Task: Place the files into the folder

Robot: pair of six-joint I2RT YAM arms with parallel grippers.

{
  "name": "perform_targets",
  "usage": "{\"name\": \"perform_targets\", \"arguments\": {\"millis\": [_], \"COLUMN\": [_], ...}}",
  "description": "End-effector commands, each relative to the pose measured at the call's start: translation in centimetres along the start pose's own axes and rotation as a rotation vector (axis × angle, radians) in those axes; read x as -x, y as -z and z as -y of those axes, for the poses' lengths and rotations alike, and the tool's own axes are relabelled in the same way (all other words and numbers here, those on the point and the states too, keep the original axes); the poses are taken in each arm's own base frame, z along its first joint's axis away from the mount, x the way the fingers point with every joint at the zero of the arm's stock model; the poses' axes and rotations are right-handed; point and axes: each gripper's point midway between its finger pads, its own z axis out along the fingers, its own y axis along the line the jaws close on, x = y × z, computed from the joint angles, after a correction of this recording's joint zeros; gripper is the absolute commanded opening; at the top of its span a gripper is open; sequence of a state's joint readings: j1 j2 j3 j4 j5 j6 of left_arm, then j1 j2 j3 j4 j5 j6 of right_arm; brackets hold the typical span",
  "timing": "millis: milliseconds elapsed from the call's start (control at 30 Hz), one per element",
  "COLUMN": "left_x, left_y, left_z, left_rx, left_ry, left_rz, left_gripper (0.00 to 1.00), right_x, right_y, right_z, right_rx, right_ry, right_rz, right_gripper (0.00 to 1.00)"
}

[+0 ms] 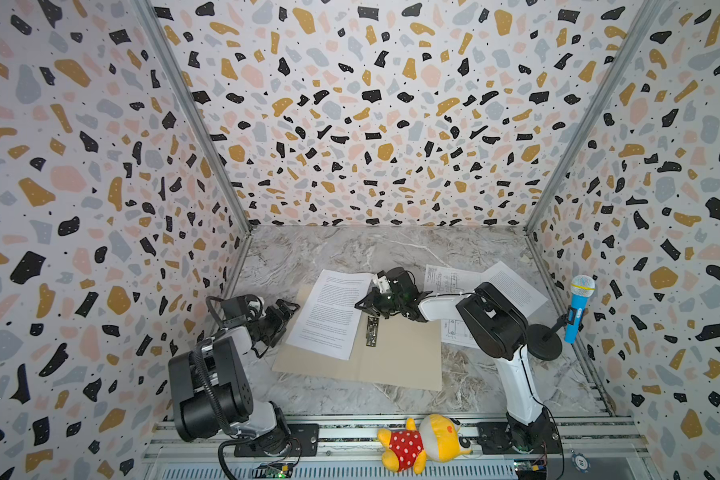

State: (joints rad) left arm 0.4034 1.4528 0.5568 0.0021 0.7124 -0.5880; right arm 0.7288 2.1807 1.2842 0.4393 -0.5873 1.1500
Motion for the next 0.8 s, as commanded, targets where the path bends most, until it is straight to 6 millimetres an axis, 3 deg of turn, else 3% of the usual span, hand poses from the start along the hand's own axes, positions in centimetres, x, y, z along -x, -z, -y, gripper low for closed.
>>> {"name": "perform_targets", "arguments": {"millis": [0, 433, 767], "left_x": [-0.7, -0.7, -0.5], "left_y": [0.2, 0.0, -0.1], "left_z": [0.0, -0.1, -0.1], "left_rx": [-0.006, -0.010, -0.010], "left_ry": [0.010, 0.018, 0.020], "left_rz": [-0.016, -0.025, -0.027], "left_gripper": [0.98, 0.98, 0.98], "right_x": [0.9, -0.3, -0.7], "right_y": [0.6, -0.1, 0.6], "right_z": [-3.7, -5.9, -5.4], "right_rx": [0.089, 0.166, 0.173], "right_ry": [0.124, 0.345, 0.367], "right_rz": [0.034, -0.103, -0.154], "right_gripper": [0.03, 0.00, 0.00]}}
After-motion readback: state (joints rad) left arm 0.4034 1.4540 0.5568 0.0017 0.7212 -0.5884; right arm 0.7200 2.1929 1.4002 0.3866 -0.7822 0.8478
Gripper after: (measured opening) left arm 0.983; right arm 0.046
